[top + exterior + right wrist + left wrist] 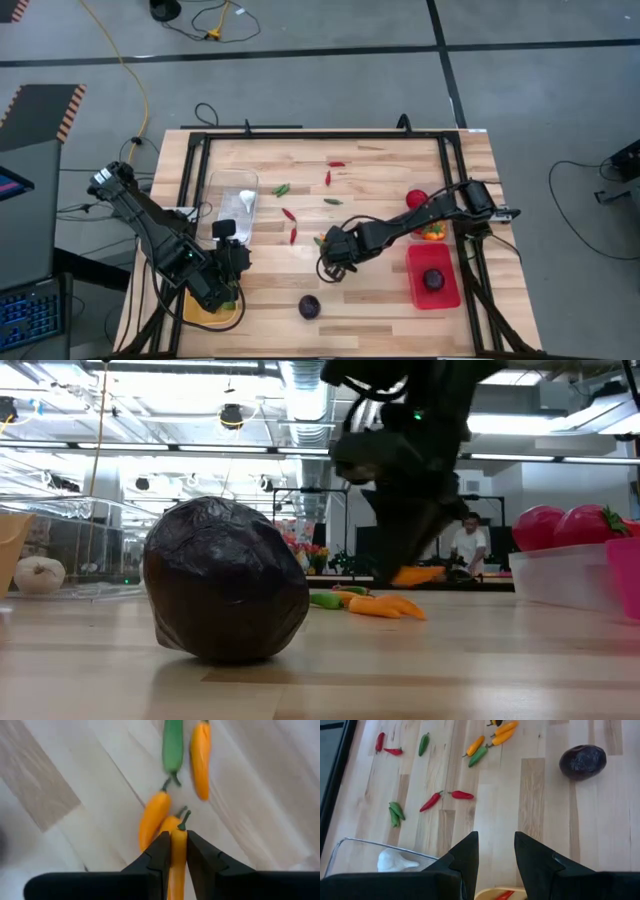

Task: Sort produce into baskets
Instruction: Put the yellow chili pepper into the yellow bin

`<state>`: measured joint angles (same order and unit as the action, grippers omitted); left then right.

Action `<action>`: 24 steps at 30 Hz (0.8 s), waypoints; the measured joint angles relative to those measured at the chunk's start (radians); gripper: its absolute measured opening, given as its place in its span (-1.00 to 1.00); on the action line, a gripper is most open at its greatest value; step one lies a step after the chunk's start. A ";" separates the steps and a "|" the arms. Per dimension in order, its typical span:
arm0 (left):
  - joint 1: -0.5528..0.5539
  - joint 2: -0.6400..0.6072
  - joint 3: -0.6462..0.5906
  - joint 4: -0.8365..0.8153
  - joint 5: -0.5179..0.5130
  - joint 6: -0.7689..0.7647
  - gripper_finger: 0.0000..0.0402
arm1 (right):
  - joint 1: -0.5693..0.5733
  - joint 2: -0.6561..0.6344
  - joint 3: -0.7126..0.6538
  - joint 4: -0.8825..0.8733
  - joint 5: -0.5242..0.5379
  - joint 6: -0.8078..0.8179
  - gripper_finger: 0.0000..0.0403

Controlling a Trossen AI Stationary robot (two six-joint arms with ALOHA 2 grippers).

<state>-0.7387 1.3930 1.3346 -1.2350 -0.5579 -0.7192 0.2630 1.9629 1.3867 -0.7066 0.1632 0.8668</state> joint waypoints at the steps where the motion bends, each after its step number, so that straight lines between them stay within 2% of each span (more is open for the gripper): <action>1: 0.000 0.000 0.000 0.000 0.000 0.004 -0.43 | 0.000 0.000 0.011 0.003 0.002 -0.014 -0.58; 7: 0.000 -0.018 0.000 -0.001 0.031 0.053 -0.43 | -0.001 0.000 0.086 0.139 0.008 -0.095 -0.58; 16: 0.000 -0.142 0.000 -0.007 -0.018 0.053 -0.43 | -0.001 0.024 0.091 0.772 0.015 -0.350 -0.58; 21: 0.000 -0.213 0.000 -0.007 -0.092 0.054 -0.43 | -0.002 0.119 0.097 1.118 -0.034 -0.430 -0.58; 24: 0.001 -0.247 0.000 -0.006 -0.119 0.054 -0.43 | -0.003 0.198 0.138 1.256 -0.058 -0.431 -0.58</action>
<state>-0.7376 1.1463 1.3342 -1.2407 -0.6768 -0.6655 0.2603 2.1609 1.5251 0.5499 0.1053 0.4355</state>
